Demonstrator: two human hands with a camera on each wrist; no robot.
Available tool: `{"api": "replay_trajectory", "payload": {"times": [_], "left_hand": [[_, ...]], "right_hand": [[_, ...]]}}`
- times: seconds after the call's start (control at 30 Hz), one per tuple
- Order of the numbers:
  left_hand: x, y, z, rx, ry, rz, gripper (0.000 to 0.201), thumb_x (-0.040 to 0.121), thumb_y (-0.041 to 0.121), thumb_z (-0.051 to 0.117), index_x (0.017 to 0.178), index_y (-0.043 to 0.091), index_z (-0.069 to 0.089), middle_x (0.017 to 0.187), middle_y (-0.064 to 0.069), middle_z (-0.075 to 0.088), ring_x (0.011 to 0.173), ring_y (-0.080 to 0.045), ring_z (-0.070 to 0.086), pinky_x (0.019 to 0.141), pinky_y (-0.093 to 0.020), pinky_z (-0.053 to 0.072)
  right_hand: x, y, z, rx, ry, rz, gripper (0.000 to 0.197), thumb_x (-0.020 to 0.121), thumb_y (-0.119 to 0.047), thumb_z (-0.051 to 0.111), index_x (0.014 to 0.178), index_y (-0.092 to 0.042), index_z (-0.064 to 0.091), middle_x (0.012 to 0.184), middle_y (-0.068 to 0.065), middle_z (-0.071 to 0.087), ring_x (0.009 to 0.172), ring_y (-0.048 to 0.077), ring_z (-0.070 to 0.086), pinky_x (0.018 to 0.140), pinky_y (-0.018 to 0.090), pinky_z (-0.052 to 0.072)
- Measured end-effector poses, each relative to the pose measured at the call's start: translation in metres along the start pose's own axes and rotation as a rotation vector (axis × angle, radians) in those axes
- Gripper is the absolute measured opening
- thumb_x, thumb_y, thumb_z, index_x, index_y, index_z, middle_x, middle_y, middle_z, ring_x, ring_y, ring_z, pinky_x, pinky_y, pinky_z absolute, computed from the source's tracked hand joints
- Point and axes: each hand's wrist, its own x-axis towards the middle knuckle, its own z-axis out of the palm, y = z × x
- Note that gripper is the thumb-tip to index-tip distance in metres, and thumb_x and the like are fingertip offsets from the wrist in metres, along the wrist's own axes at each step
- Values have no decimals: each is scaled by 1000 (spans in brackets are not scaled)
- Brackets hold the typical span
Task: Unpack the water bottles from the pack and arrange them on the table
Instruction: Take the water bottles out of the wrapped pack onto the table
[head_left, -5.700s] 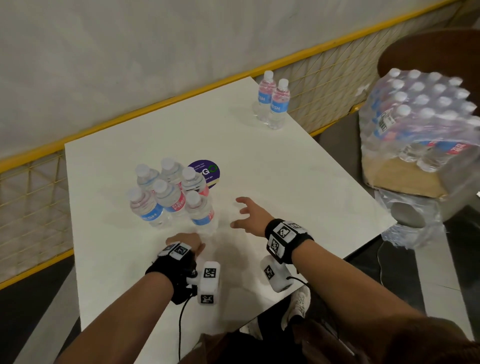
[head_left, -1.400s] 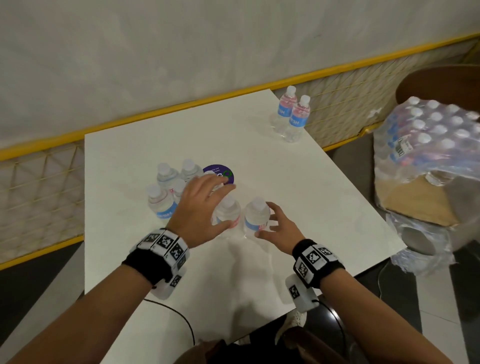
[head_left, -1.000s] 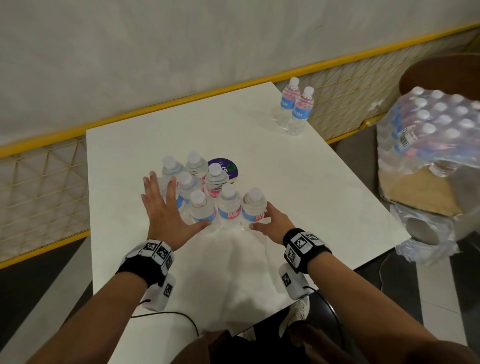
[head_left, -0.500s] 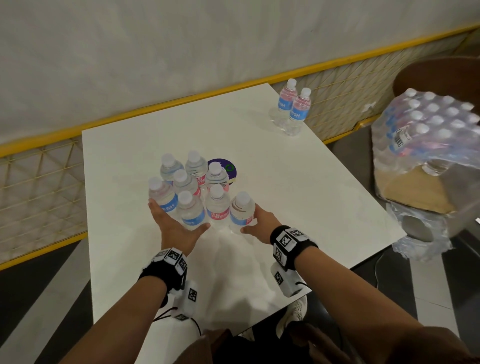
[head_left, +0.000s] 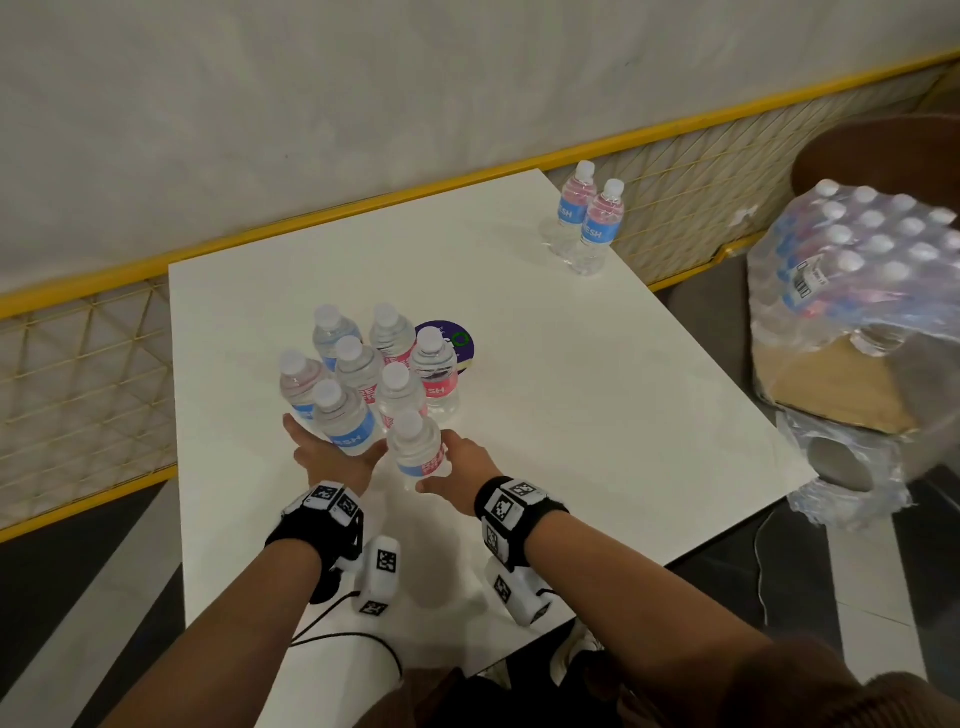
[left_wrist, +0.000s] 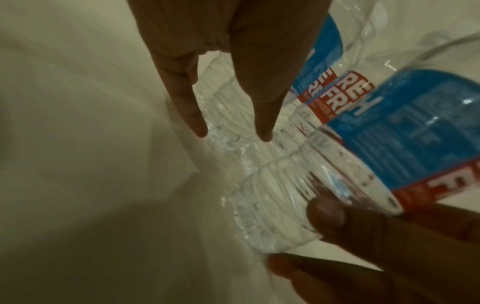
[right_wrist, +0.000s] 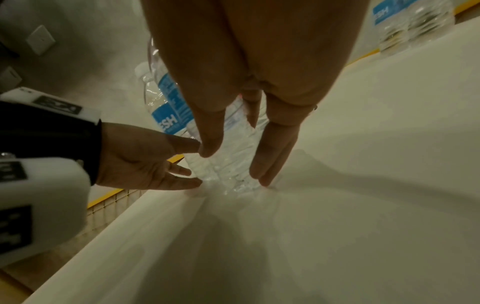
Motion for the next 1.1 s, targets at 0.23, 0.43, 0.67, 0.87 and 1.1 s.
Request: {"api": "replay_trajectory", "payload": {"times": [0.23, 0.43, 0.67, 0.87, 1.1], "left_hand": [[-12, -9, 22, -38, -8, -262, 62, 91, 33, 55, 145, 23, 26, 151, -9, 30, 136, -30, 34, 112, -48, 25], [-33, -10, 62, -85, -398, -567, 19, 97, 16, 46, 91, -1, 52, 99, -21, 57, 81, -23, 64, 81, -27, 51], [-106, 37, 133, -239, -696, -672, 22, 92, -1, 48, 70, 2, 49, 67, -10, 47, 61, -20, 51, 41, -25, 53], [-159, 129, 242, 61, -891, 57, 18, 91, 2, 49, 81, 13, 58, 82, -4, 58, 72, -18, 56, 61, -26, 47], [-212, 214, 356, 561, -905, 1010, 29, 91, 11, 51, 110, 24, 69, 153, -10, 20, 141, -30, 19, 112, -35, 26]], "right_hand": [[-2, 15, -11, 34, -55, 43, 69, 84, -25, 69, 142, -21, 31, 136, 11, 47, 120, 28, 51, 100, 36, 44], [-17, 68, -49, 235, 64, 155, 53, 83, -18, 68, 131, -19, 45, 111, 4, 55, 88, 20, 55, 76, 28, 48], [-45, 139, -106, 431, 239, 316, 34, 80, -8, 66, 112, -15, 55, 77, 0, 63, 70, 20, 61, 76, 39, 57], [-76, 203, -160, 586, 383, 420, 17, 87, -1, 58, 99, -13, 53, 69, 11, 64, 54, 19, 58, 48, 28, 47], [-93, 247, -198, 676, 404, 433, 21, 86, 2, 47, 89, -18, 54, 64, 8, 63, 47, 15, 59, 43, 21, 43]]}}
